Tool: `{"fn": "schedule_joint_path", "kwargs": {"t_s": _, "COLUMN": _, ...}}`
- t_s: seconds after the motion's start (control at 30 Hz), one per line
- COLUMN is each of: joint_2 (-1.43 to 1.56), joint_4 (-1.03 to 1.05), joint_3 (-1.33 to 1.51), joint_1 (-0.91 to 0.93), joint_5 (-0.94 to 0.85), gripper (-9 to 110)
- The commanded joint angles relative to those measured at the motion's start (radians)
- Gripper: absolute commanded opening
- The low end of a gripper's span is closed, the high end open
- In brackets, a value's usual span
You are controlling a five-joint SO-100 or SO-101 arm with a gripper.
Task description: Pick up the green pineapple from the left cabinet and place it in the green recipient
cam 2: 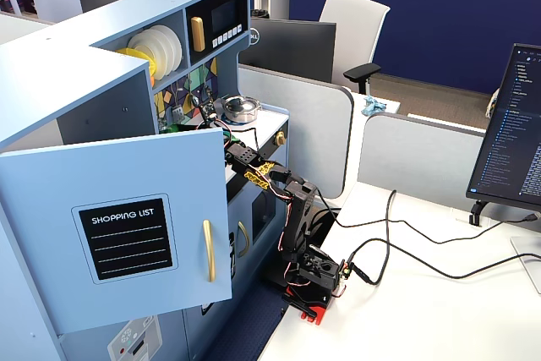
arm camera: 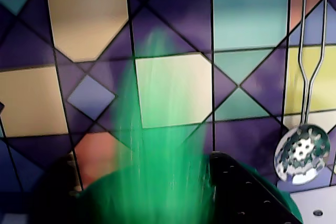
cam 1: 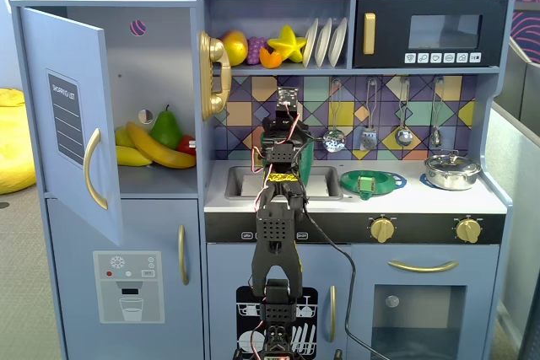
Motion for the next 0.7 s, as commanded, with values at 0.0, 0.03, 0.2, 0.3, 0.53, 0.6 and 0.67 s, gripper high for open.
{"fn": "schedule_joint_path", "kwargs": {"t_s": 0.0, "joint_2": 0.015, "joint_4": -0.034, "joint_3": -0.075, "joint_1": -0.008, "joint_5": -0.018, "gripper": 28}}
{"fn": "schedule_joint_path", "kwargs": {"t_s": 0.03, "joint_2": 0.021, "joint_4": -0.041, "joint_3": -0.069, "joint_1": -0.008, "joint_5": -0.021, "gripper": 28}}
{"fn": "schedule_joint_path", "kwargs": {"t_s": 0.2, "joint_2": 0.224, "joint_4": 0.005, "joint_3": 0.057, "joint_1": -0.020, "joint_5": -0.021, "gripper": 26}}
{"fn": "schedule_joint_path", "kwargs": {"t_s": 0.3, "joint_2": 0.468, "joint_4": 0.118, "joint_3": 0.255, "joint_1": -0.023, "joint_5": -0.028, "gripper": 26}}
{"fn": "schedule_joint_path", "kwargs": {"t_s": 0.53, "joint_2": 0.956, "joint_4": 0.164, "joint_3": 0.859, "joint_1": 0.032, "joint_5": -0.051, "gripper": 27}}
{"fn": "schedule_joint_path", "kwargs": {"t_s": 0.6, "joint_2": 1.065, "joint_4": 0.167, "joint_3": 0.992, "joint_1": 0.035, "joint_5": -0.041, "gripper": 27}}
{"fn": "schedule_joint_path", "kwargs": {"t_s": 0.67, "joint_2": 1.155, "joint_4": 0.167, "joint_3": 1.101, "joint_1": 0.026, "joint_5": -0.046, "gripper": 27}}
